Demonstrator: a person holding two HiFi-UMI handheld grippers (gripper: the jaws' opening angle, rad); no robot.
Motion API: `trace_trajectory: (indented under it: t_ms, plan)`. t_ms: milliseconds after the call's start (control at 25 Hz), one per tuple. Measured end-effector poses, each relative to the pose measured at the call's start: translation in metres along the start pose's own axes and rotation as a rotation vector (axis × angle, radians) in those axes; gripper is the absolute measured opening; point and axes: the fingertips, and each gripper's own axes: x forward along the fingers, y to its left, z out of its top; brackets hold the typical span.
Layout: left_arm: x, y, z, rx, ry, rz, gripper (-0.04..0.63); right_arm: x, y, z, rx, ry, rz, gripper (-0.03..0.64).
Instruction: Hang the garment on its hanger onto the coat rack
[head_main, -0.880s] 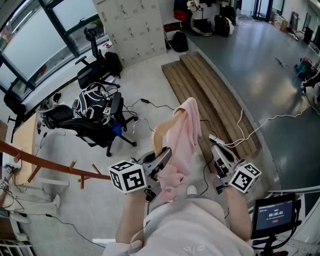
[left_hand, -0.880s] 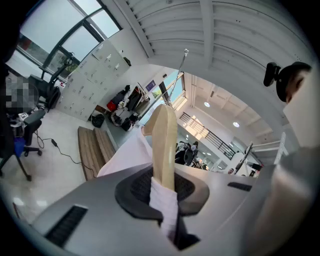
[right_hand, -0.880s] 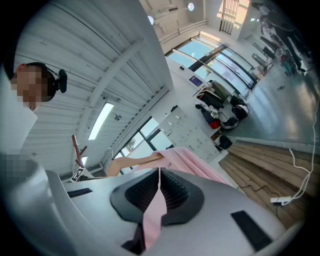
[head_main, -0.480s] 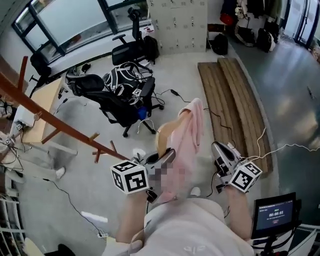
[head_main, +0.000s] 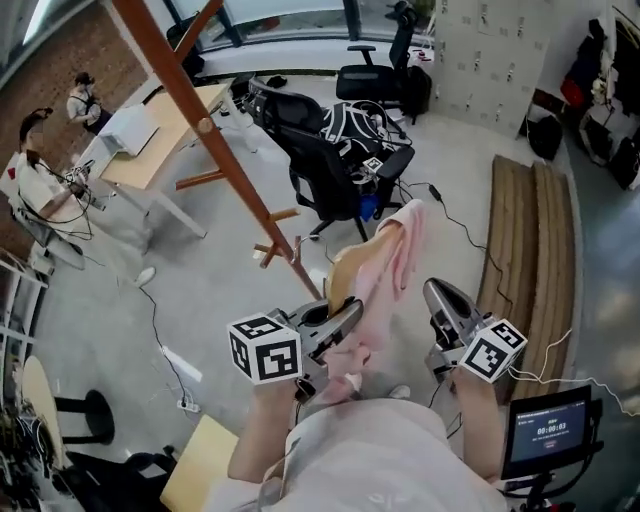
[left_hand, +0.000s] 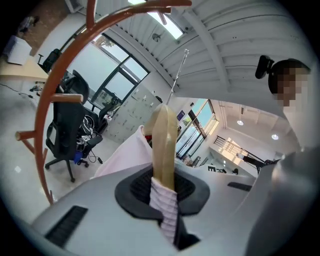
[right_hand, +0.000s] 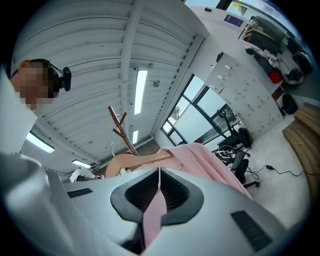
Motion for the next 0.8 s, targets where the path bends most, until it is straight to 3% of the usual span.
trace_trajectory:
  t_ms: [400,800]
  plan:
    - [-0.084,0.009,0.05,0.025,-0.045,0.038,0.02,0.096,0.07,-0.006,-0.014,0.058,0.204,0.017]
    - [-0.121,-0.017,0.118,0.097,-0.034,-0.012,0.02,0.157,0.137,0.028,-0.051,0.02,0.343,0.017]
